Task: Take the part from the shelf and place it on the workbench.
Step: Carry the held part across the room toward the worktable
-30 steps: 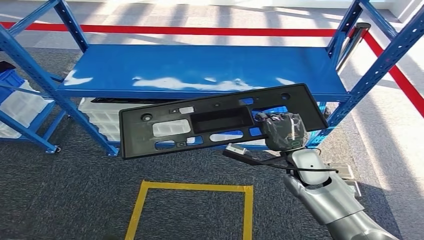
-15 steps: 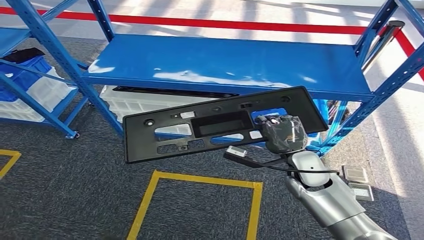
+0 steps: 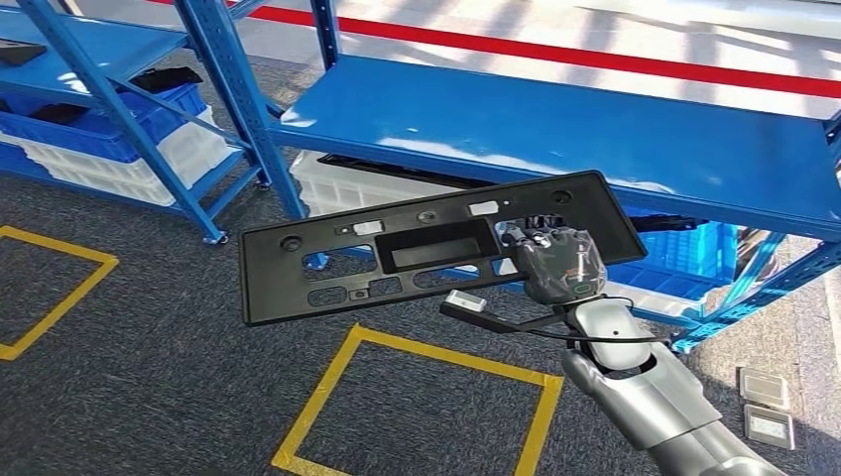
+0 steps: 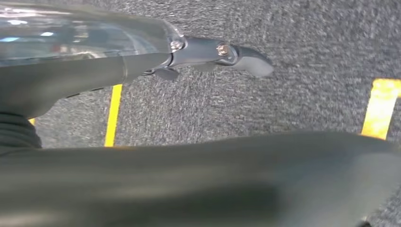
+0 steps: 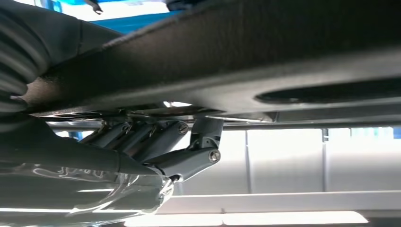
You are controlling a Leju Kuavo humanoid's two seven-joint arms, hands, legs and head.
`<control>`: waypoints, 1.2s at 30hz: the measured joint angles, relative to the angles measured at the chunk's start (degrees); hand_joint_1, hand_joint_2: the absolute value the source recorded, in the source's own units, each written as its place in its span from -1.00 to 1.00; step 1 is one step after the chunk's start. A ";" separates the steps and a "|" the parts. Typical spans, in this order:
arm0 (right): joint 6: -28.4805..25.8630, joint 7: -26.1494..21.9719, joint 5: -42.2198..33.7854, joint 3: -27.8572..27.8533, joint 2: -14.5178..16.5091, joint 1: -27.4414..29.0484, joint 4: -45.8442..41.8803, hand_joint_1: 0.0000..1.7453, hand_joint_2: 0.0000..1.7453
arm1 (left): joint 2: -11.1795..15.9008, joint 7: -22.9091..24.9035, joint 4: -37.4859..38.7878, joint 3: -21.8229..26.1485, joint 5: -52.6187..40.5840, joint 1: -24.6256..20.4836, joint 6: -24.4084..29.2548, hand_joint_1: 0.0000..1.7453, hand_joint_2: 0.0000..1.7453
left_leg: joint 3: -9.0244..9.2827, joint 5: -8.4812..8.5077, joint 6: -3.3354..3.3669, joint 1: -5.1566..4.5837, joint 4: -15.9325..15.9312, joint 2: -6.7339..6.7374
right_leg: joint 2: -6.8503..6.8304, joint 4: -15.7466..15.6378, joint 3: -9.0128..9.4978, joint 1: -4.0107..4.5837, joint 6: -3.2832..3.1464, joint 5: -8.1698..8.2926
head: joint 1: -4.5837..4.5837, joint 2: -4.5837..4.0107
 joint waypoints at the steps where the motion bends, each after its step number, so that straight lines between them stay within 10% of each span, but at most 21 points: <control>1: -0.02 0.00 0.19 0.05 -0.03 0.02 -0.04 1.00 1.00 | 0.01 -0.01 0.00 0.03 0.00 0.01 0.08 -1.00 1.00 | 0.02 0.25 0.50 0.08 -0.22 -0.56 | 1.57 1.18 -0.37 -0.13 0.09 -1.12 | 0.02 0.00; 3: -0.05 0.02 0.52 0.09 -0.23 0.21 -0.05 1.00 1.00 | -0.02 -0.14 0.00 0.08 -0.01 -0.18 0.24 -1.00 1.00 | -0.02 0.57 1.19 0.04 -0.40 -1.82 | 5.30 7.05 -2.79 -0.11 -0.16 -4.77 | 0.07 0.00; 6: -0.02 0.08 1.04 0.32 -0.51 0.65 0.08 1.00 1.00 | -0.09 -0.36 0.00 0.10 -0.09 -0.25 0.29 -1.00 1.00 | -0.08 0.74 1.58 -0.33 -0.32 -4.02 | 6.71 15.04 -6.30 0.33 -0.52 -7.15 | 0.09 0.00; 10: -0.02 0.11 1.44 0.76 -0.67 0.64 0.10 1.00 1.00 | -0.14 -0.39 0.01 0.15 -0.20 -0.20 0.33 -1.00 1.00 | -0.38 0.67 1.39 -0.48 0.56 -7.06 | 9.64 3.99 -1.14 0.27 -0.93 -0.54 | 0.09 0.00; 12: 0.01 0.13 1.58 0.91 -0.85 0.56 0.10 1.00 1.00 | -0.19 -0.43 0.02 0.17 -0.26 -0.31 0.33 -1.00 1.00 | -1.15 0.80 0.90 -0.43 1.04 -8.39 | 11.19 0.92 0.10 0.18 -1.13 -0.02 | 0.08 0.00; 15: 0.04 0.13 1.83 1.10 -0.96 0.28 0.08 1.00 1.00 | -0.16 -0.47 0.03 0.27 -0.34 0.06 0.35 -1.00 1.00 | -2.06 0.87 0.03 -0.30 1.41 -9.39 | 9.53 0.44 0.16 0.00 -1.67 0.05 | 0.03 0.00; 21: 0.07 0.11 2.10 1.22 -1.10 0.22 0.10 1.00 1.00 | -0.27 -0.51 0.07 0.31 -0.34 -0.25 0.35 -1.00 1.00 | -8.81 -5.75 -2.33 0.70 15.77 -2.91 | 4.36 0.21 0.26 -0.38 -2.15 0.04 | -0.15 0.00; 25: 0.06 0.11 2.09 1.27 -1.11 0.11 0.07 1.00 1.00 | -0.27 -0.51 0.07 0.31 -0.33 -0.17 0.35 -1.00 1.00 | -3.36 0.07 -2.34 0.83 5.20 -0.36 | 1.48 0.21 0.75 -0.35 -1.53 -0.47 | -0.16 0.00; 29: -0.03 0.09 2.43 1.34 -1.14 -0.08 0.07 1.00 1.00 | -0.27 -0.42 0.07 0.31 -0.73 -0.25 0.28 -1.00 1.00 | -1.71 0.72 -0.73 -0.24 1.06 0.76 | -0.92 -0.22 1.32 -0.09 -0.33 -0.74 | -0.09 0.00; 32: -0.09 0.05 2.60 1.49 -1.29 -0.11 0.08 1.00 1.00 | -0.21 -0.36 0.07 0.31 -1.00 0.04 0.26 -1.00 1.00 | -1.36 1.15 0.60 -0.05 0.33 -0.98 | 1.92 2.04 0.90 -0.36 0.13 -2.97 | -0.03 0.00; 36: -0.11 0.04 2.60 1.50 -1.80 0.38 0.21 1.00 1.00 | -0.22 -0.38 0.07 0.31 -1.19 -0.32 0.09 -1.00 1.00 | -1.12 1.24 1.39 -0.26 0.17 -3.86 | 6.54 14.76 -5.56 0.21 -0.58 -7.97 | 0.02 0.00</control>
